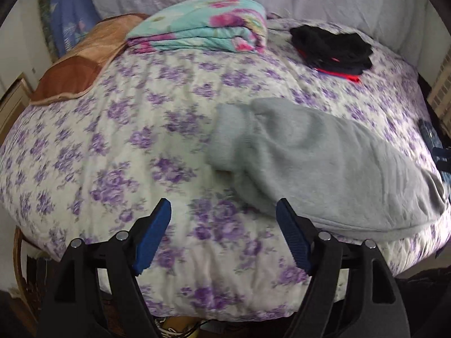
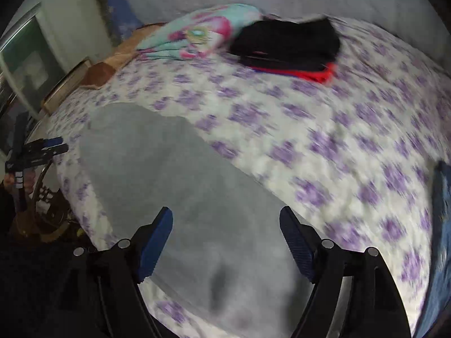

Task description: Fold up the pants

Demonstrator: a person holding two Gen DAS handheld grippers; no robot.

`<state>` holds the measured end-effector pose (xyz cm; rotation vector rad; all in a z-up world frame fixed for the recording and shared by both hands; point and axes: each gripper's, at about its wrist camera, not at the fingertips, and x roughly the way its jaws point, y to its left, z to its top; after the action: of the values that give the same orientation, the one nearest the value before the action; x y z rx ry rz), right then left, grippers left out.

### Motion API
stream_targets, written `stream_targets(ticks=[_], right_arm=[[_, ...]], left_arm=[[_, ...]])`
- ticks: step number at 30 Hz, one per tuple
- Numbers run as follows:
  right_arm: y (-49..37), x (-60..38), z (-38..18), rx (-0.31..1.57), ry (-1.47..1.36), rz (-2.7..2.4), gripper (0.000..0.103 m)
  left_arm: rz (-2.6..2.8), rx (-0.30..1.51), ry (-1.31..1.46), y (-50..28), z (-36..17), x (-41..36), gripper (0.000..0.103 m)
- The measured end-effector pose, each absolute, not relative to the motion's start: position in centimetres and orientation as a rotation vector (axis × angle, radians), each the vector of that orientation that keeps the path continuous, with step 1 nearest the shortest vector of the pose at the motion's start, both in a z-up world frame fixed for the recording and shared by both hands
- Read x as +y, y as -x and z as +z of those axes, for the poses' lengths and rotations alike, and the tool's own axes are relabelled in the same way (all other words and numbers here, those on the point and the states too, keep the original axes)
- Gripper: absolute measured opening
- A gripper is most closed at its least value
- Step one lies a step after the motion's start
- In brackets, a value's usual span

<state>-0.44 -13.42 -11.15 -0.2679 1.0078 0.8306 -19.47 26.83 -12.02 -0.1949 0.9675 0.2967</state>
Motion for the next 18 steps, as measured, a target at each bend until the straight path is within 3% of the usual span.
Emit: stream_targets(ticks=[8, 14, 15, 18], right_arm=[[8.6, 15.5, -10.1, 0.741, 0.636, 1.267, 0.079], [11.9, 23.4, -18.1, 0.676, 1.031, 1.03, 0.082], [11.7, 23.2, -19.4, 0.668, 1.059, 1.015, 0.08], [8.2, 21.2, -18.4, 0.819, 0.854, 1.078, 0.04]], left_arm=[[0.406, 0.91, 0.341, 26.2, -12.5, 33.5, 0.076], [0.363, 0.915, 0.402, 27.9, -14.3, 34.5, 0.077], [0.353, 0.917, 0.406, 27.9, -14.5, 34.5, 0.077], [0.324, 0.911, 0.402, 27.5, -14.7, 34.7, 0.077]])
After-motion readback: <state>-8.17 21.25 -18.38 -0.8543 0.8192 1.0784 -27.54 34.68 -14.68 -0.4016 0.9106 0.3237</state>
